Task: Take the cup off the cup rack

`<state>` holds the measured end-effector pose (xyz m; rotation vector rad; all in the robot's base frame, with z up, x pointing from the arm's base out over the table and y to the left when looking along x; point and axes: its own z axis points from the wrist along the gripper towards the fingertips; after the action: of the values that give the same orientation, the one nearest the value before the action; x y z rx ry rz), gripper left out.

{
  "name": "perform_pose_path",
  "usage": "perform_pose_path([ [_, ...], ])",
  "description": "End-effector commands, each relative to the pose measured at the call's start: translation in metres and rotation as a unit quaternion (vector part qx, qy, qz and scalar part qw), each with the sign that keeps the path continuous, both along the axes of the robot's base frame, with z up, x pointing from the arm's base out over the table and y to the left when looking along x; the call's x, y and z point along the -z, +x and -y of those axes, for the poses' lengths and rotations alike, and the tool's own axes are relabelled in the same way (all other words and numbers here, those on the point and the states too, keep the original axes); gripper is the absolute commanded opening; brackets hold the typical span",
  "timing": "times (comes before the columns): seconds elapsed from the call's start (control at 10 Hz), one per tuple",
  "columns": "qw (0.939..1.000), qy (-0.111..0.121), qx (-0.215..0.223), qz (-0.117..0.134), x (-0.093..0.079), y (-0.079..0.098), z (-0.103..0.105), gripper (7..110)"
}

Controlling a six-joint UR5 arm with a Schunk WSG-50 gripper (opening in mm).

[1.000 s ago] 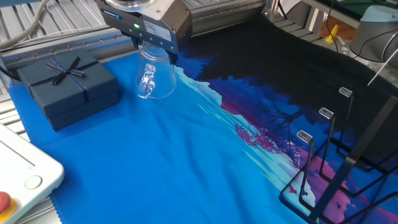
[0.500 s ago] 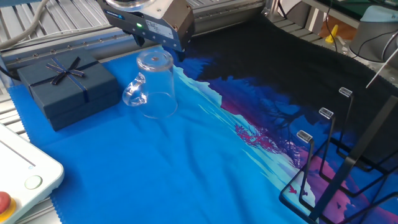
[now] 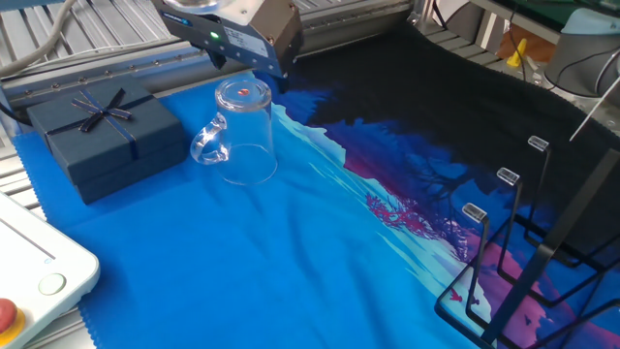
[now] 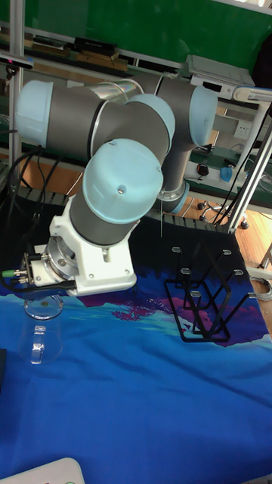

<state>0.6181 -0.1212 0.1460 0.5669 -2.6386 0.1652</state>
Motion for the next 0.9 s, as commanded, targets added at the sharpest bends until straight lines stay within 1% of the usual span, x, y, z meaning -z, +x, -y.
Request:
perform_pose_path([
  [0.0,0.9987,0.037,0.034,0.004,-0.006,0.010,-0.043,88],
  [0.1,0.9985,0.033,0.043,0.008,0.000,0.010,-0.048,66],
  [0.3,0.9975,0.043,0.056,0.008,0.019,0.009,-0.055,66],
  [0.4,0.9976,0.039,0.057,0.013,0.027,0.009,-0.053,66],
  [0.5,0.9981,0.026,0.053,0.016,0.028,0.010,-0.047,66],
  [0.8,0.9989,0.010,0.043,0.015,0.017,0.009,-0.033,66],
])
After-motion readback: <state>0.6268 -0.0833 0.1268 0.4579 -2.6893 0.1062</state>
